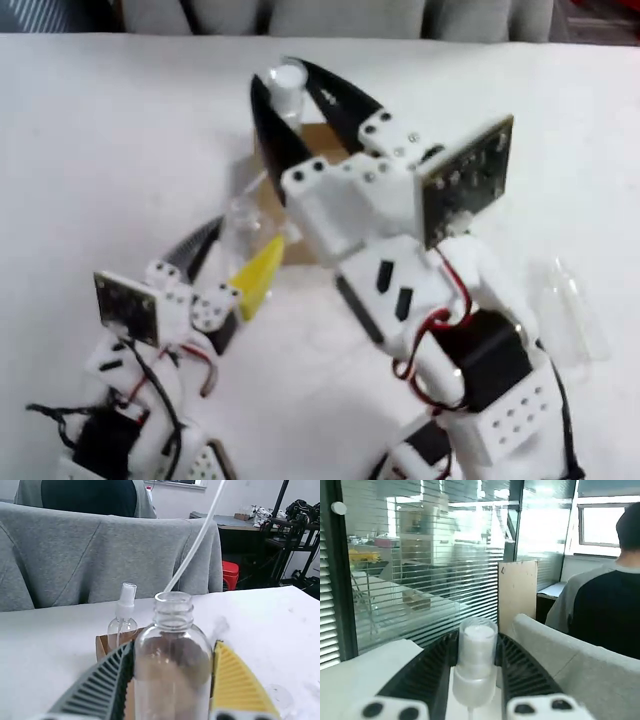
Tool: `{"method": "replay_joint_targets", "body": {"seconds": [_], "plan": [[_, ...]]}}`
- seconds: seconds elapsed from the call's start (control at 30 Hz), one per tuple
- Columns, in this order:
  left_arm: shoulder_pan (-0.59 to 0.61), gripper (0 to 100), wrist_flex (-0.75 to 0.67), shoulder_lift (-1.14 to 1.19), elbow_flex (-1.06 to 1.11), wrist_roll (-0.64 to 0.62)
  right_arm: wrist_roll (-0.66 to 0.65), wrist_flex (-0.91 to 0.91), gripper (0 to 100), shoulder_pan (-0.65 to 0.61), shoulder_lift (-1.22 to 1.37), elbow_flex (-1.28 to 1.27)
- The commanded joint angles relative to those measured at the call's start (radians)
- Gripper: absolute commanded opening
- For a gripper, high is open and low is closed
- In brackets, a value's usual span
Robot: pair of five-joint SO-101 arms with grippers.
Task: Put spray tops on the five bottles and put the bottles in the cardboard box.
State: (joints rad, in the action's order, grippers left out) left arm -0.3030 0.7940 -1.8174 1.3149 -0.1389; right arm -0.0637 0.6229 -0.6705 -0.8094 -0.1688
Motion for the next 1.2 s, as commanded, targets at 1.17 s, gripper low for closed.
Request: {"method": "replay_joint_targets", "body": {"seconds": [1.17], "plan": [[-0.005, 8, -0.026, -0.012, 0.043, 0.008, -0.091, 0.116, 1.6, -0.077, 0.005, 0.08]]}}
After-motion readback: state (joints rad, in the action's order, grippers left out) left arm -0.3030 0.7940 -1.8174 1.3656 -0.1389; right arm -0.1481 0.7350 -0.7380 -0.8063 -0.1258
